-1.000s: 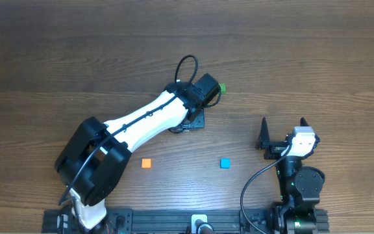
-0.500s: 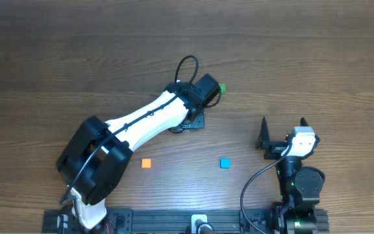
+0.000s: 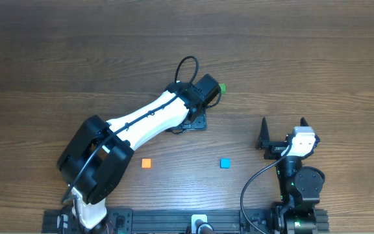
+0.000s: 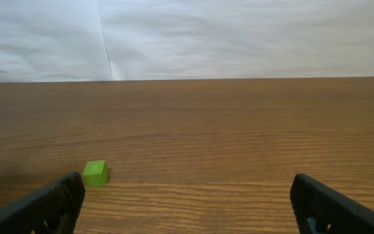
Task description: Stack Cubes
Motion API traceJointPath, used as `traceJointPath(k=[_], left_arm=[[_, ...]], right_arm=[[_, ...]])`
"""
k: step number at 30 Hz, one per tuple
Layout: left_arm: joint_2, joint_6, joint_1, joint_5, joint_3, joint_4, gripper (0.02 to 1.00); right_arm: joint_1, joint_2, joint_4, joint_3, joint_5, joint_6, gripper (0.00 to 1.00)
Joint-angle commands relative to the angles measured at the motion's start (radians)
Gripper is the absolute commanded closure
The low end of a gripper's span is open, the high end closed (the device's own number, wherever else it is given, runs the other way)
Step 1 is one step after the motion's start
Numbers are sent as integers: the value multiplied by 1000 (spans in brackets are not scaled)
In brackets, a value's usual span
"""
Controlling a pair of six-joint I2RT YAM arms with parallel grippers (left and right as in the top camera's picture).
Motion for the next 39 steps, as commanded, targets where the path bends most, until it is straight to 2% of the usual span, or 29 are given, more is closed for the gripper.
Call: traceJointPath(k=[1, 6, 10, 13, 15, 17, 19, 24, 31, 34, 39], left_arm=[[13, -6, -3, 2, -12, 15, 128], [-27, -6, 10, -3, -12, 31, 95], [-167, -4, 55, -88, -12, 64, 91], [-327, 51, 108, -95, -12, 74, 95], [-407, 72, 132, -104, -12, 38, 102], [-494, 72, 139, -155, -13, -86, 121], [-529, 72, 130, -166, -29, -172, 134], [-586, 63, 67, -156, -215, -217, 141], [-599, -37, 11, -59, -562, 34, 159], [-599, -36, 10, -34, -630, 113, 156], [-599, -35, 10, -24, -648, 112, 161]], right_arm=[[-5, -6, 0, -6, -8, -2, 7], [-5, -6, 1, -6, -8, -2, 7], [-5, -6, 1, -6, -8, -2, 7], [-5, -6, 0, -6, -8, -2, 9], [-5, -6, 0, -6, -8, -2, 7], [-5, -6, 0, -6, -8, -2, 7], [-5, -6, 1, -6, -8, -2, 7], [-5, -6, 1, -6, -8, -2, 7], [-5, -6, 0, -6, -8, -2, 9], [-5, -6, 1, -6, -8, -2, 7], [-5, -6, 0, -6, -8, -2, 7]])
